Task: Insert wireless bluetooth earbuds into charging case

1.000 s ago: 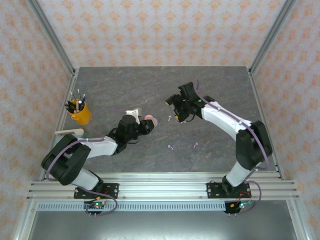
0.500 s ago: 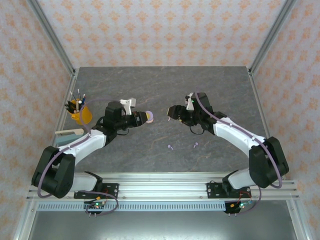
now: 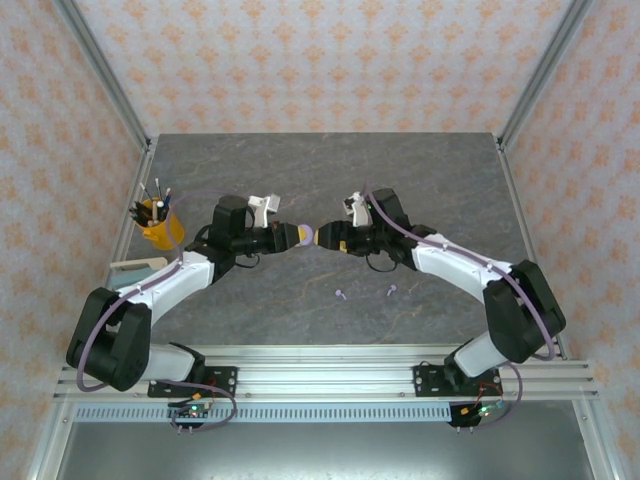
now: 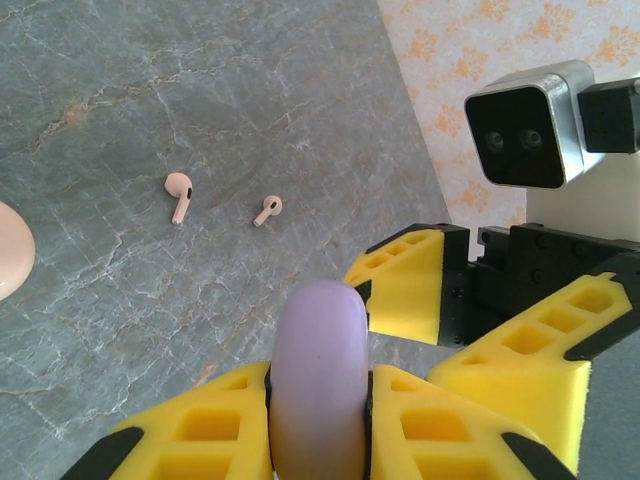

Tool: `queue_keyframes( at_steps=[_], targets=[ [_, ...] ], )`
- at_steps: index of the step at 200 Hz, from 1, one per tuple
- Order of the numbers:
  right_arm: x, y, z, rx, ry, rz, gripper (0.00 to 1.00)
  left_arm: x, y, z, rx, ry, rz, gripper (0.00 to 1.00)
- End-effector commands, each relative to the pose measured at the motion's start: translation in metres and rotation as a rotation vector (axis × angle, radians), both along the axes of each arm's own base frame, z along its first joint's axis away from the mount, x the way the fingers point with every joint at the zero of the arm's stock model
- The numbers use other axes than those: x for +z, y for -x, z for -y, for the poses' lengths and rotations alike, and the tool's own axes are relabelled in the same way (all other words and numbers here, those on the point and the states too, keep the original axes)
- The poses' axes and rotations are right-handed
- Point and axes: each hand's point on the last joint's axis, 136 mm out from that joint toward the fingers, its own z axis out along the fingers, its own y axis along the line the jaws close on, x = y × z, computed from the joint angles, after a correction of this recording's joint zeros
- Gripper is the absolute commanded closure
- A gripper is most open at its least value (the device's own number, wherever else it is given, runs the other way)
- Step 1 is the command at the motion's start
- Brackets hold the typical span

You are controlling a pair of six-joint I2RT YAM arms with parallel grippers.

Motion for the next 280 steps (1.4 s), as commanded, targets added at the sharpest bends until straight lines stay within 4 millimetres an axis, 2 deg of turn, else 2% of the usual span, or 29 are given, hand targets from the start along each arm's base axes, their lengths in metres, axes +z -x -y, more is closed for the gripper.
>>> queue_keyframes(
  at_steps=[1,37,78,140,203,241,280],
  targets=[
    [0.018,-0.008,-0.012,0.036,-0.037,0.072,0.30,0.013,-0.002,0.004,-0.029,0.017,0.023,1.00],
    [0.020,-0.011,-0.020,0.047,-0.044,0.070,0.30,0.013,-0.002,0.005,-0.033,0.017,0.022,1.00],
    [0.009,-0.016,-0.023,0.032,-0.031,0.051,0.33,0.014,-0.002,0.007,-0.044,0.023,0.024,1.00],
    [-0.029,-0.035,-0.006,-0.066,0.005,-0.005,0.36,0.028,0.005,0.010,-0.074,0.042,0.047,1.00],
    [-0.037,-0.047,0.000,-0.102,0.016,-0.030,0.37,0.034,0.009,0.010,-0.078,0.049,0.060,1.00],
    [-0.026,-0.040,0.005,-0.093,0.007,-0.021,0.38,0.034,0.008,0.009,-0.075,0.044,0.068,1.00],
    [-0.002,-0.013,0.015,-0.037,-0.033,0.009,0.38,0.032,0.006,0.010,-0.079,0.050,0.067,1.00]
  ],
)
